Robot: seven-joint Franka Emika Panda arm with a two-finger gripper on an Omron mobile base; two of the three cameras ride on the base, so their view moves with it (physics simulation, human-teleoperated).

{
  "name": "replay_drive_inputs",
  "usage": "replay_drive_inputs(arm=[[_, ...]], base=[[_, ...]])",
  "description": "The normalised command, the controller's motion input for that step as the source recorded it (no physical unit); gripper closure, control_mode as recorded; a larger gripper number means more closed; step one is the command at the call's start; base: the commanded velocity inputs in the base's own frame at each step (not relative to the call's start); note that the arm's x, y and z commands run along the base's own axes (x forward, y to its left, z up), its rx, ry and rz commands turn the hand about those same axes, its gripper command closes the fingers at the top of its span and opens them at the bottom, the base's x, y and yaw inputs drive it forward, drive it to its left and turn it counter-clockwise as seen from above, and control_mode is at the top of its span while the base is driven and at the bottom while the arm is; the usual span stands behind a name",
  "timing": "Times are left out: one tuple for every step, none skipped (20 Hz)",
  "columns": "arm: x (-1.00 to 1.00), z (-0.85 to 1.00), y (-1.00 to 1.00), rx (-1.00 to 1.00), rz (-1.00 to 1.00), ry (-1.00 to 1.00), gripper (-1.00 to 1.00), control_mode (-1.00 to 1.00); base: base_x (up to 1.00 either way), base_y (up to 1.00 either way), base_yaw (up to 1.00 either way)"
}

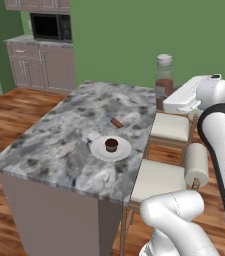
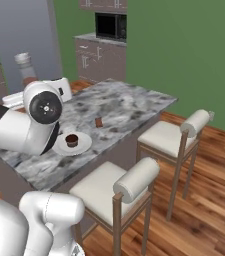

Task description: Take the cinnamon bottle from the cabinet and place it on the dining table, next to the plate with the cupcake. Then take the chocolate from the dining counter and place it on the cupcake plate.

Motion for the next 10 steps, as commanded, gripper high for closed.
replay_drive_inputs(arm=[[0.00,0.00,0.00,0.00,0.00,0.00,1.00,1.00],[0.00,0.00,0.00,0.00,0.00,0.00,1.00,1.00],[0.00,0.00,0.00,0.00,0.00,0.00,1.00,1.00],[0.00,0.00,0.00,0.00,0.00,0.00,1.00,1.00],[0.00,0.00,0.00,0.00,0.00,0.00,1.00,1.00],[0.00,0.00,0.00,0.00,0.00,0.00,1.00,1.00],[0.00,0.00,0.00,0.00,0.00,0.00,1.00,1.00],[0.00,0.00,0.00,0.00,0.00,0.00,1.00,1.00],[0.00,0.00,0.00,0.00,0.00,0.00,1.00,1.00],[0.00,0.00,0.00,0.00,0.00,0.00,1.00,1.00]], base=[[0.00,0.00,0.00],[0.00,0.00,0.00],[0.00,0.00,0.00],[0.00,0.00,0.00],[0.00,0.00,0.00],[0.00,0.00,0.00],[0.00,0.00,0.00],[0.00,0.00,0.00],[0.00,0.00,0.00],[0.00,0.00,0.00]])
